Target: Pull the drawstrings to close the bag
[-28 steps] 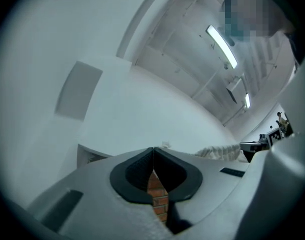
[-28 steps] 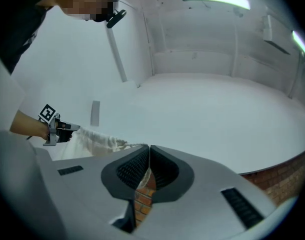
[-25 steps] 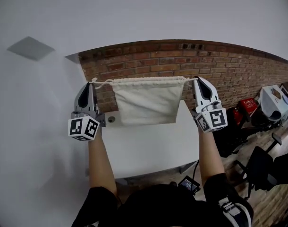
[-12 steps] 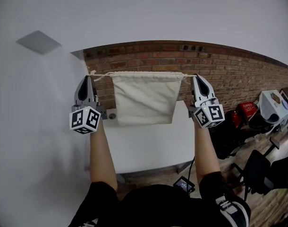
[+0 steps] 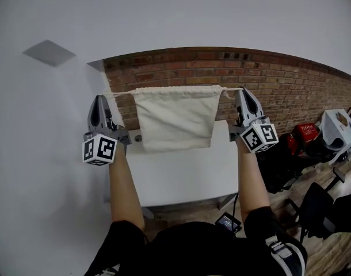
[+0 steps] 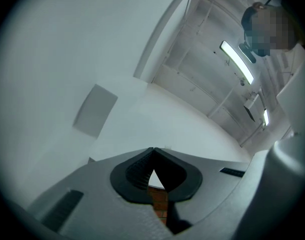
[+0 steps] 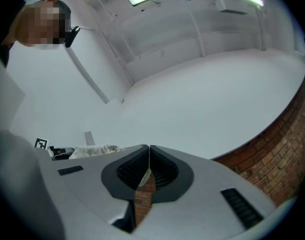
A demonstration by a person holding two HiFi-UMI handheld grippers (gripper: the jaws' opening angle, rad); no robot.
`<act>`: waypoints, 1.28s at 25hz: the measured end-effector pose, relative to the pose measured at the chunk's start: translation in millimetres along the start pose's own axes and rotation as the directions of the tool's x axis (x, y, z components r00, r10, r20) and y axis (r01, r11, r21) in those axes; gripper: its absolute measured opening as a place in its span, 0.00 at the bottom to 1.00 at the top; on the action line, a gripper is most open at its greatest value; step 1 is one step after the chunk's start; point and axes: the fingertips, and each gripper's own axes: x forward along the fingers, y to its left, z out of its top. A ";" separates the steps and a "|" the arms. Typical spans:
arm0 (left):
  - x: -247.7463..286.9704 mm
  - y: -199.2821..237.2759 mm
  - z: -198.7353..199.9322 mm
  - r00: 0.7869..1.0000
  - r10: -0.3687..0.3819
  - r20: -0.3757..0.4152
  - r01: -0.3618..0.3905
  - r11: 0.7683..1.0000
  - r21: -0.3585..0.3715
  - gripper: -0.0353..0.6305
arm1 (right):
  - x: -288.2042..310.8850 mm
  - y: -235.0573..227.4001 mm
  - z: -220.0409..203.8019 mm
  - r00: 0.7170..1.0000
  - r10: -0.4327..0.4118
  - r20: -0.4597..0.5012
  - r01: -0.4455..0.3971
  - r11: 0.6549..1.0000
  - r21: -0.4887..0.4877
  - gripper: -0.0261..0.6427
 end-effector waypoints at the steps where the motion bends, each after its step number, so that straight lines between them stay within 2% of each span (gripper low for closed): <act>1: -1.2 -1.7 0.9 1.000 0.001 0.007 -0.001 1.000 -0.002 0.08 | -0.7 -1.1 2.6 1.000 0.003 0.007 -0.003 1.000 0.007 0.05; 4: -4.8 -3.1 5.6 0.999 0.013 0.038 -0.012 1.000 -0.022 0.08 | -3.3 -8.8 10.1 0.999 -0.006 0.037 0.004 0.999 0.048 0.05; 7: -8.3 5.3 9.9 0.997 0.040 0.066 -0.034 0.995 -0.090 0.08 | -9.1 -27.0 12.2 0.998 -0.038 0.059 0.029 0.989 0.143 0.05; 9: -9.7 10.4 10.1 0.996 0.050 0.071 -0.042 0.992 -0.116 0.08 | -12.3 -35.4 11.4 0.997 -0.050 0.062 0.039 0.985 0.167 0.05; 16: -15.2 11.9 15.1 0.994 0.063 0.086 -0.053 0.992 -0.113 0.08 | -22.1 -53.4 12.2 0.993 -0.079 0.088 0.058 0.973 0.224 0.05; 24: -18.3 10.9 27.4 0.991 0.059 0.124 -0.039 0.987 -0.157 0.08 | -27.5 -63.2 23.4 0.987 -0.075 0.143 0.029 0.954 0.300 0.05; 32: -20.8 8.1 36.3 0.988 0.063 0.142 -0.033 0.978 -0.206 0.08 | -35.9 -70.6 39.0 0.973 -0.066 0.221 -0.030 0.914 0.405 0.05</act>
